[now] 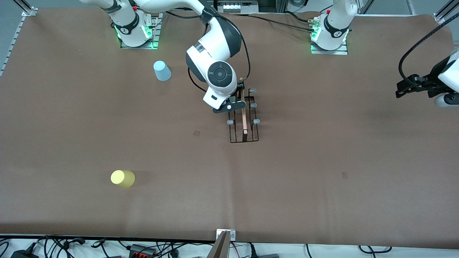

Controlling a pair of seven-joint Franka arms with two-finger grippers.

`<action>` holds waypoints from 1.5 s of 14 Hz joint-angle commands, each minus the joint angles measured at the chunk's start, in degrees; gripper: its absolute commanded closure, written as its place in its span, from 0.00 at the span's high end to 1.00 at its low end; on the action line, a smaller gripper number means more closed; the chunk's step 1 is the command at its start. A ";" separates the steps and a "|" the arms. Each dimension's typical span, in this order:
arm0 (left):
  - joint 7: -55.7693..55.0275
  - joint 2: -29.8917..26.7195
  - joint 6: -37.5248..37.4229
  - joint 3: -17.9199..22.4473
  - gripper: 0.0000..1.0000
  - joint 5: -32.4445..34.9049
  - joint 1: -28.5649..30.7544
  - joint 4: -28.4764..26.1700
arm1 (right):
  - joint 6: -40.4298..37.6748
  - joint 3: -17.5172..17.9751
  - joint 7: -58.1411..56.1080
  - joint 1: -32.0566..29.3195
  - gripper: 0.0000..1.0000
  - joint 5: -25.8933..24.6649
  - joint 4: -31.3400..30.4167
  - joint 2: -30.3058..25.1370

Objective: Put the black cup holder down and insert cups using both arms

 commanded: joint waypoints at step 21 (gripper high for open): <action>1.05 -1.14 -3.49 0.14 1.00 -3.64 -0.15 -0.71 | 0.45 -24.02 -20.19 -24.97 1.00 0.45 15.66 9.53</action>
